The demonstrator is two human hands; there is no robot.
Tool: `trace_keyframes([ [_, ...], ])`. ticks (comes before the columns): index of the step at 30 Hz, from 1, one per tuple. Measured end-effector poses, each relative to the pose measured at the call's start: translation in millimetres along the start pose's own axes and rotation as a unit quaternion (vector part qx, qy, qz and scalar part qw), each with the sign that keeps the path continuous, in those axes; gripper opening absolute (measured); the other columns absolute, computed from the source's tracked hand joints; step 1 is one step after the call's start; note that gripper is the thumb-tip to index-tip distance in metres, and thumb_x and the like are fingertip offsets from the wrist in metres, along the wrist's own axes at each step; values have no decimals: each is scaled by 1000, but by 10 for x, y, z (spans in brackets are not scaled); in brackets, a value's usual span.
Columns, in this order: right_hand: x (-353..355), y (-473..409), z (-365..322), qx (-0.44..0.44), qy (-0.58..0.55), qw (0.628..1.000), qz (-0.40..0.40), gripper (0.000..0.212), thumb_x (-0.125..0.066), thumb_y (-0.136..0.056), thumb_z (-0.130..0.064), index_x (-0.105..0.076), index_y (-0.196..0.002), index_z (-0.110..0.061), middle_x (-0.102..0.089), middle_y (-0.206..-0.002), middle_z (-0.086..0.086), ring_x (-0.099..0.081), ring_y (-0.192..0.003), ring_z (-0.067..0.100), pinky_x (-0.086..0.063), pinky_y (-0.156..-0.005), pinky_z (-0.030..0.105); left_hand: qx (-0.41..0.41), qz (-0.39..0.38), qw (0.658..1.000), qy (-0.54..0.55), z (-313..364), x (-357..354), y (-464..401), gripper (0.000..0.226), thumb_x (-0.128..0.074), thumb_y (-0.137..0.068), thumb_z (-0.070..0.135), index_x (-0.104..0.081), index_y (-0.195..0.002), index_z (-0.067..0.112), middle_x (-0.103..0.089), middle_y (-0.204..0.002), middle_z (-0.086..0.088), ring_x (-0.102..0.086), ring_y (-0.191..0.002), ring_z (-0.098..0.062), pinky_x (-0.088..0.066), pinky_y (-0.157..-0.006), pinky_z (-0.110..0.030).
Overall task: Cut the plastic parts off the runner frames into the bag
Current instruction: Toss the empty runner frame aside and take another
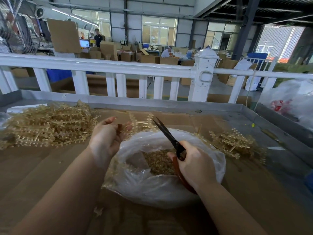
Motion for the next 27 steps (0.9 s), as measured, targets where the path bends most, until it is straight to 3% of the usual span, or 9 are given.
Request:
trace_keyframes([
  [4,-36,-9,21,-19,36,999,-17,27,-57,-85,-51,-56,-105,-31,-64,-87,-8,-60,-84,17,-49,-70,28,-67,39,975,-209,214,186,-85,31,-32,-99,-4,-55,-110,14,-58,-87,-10,-64,-58,-16,-52,-43,-26],
  [10,-99,2,12,-18,77,996,-33,38,-56,-86,-51,-55,-117,-28,-61,-93,-4,-59,-91,17,-44,-73,28,-110,-16,819,-563,204,481,-181,28,-38,-99,5,-60,-114,12,-63,-83,-9,-49,-59,-20,-34,-42,-27],
  [12,-117,7,27,-26,84,995,-42,42,-54,-87,-53,-52,-122,-29,-61,-97,-4,-58,-94,16,-44,-75,27,-115,-32,743,-658,136,518,-160,26,-41,-100,20,-63,-113,13,-66,-92,-11,-55,-67,-19,-44,-55,-29],
  [13,-123,11,36,-28,85,995,-44,42,-53,-88,-53,-52,-123,-29,-61,-98,-4,-58,-95,16,-44,-75,27,-120,-17,696,-708,102,537,-155,31,-41,-100,30,-62,-118,16,-64,-105,-12,-58,-84,-23,-49,-71,-35],
  [15,-136,13,42,-30,84,995,-47,41,-51,-89,-54,-52,-121,-29,-60,-98,-4,-57,-95,16,-45,-76,27,-127,30,616,-777,56,557,-121,45,-36,-98,48,-52,-133,24,-51,-133,-14,-45,-122,-32,-38,-100,-47],
  [16,-141,14,43,-31,84,995,-46,39,-50,-89,-53,-52,-119,-29,-60,-98,-4,-57,-95,16,-45,-76,27,-126,36,598,-791,27,553,-103,51,-34,-96,55,-46,-138,27,-44,-141,-13,-36,-131,-34,-31,-105,-50],
  [20,-147,29,54,-33,83,995,-41,35,-50,-89,-53,-54,-114,-29,-60,-95,-4,-57,-92,15,-44,-75,27,-117,-22,592,-797,-82,596,-97,55,-41,-89,66,-46,-133,34,-46,-139,-5,-40,-130,-30,-32,-106,-51],
  [23,-160,34,59,-35,86,995,-44,34,-49,-89,-54,-54,-113,-30,-60,-94,-4,-57,-92,16,-44,-74,27,-95,-68,627,-771,-18,688,-165,44,-59,-88,49,-50,-126,30,-58,-125,-2,-55,-110,-25,-45,-99,-45],
  [27,-167,25,59,-35,88,995,-42,32,-50,-89,-54,-54,-110,-30,-60,-92,-5,-57,-90,15,-44,-71,27,-84,-93,638,-760,125,758,-220,28,-70,-84,37,-54,-103,24,-63,-94,7,-61,-85,-13,-52,-81,-33],
])
Point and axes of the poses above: each hand's wrist, its own y-axis away from the middle knuckle, its own x-axis out of the back of the hand, z = x × y, the point moved 3 cm from there along -y, towards the middle knuckle
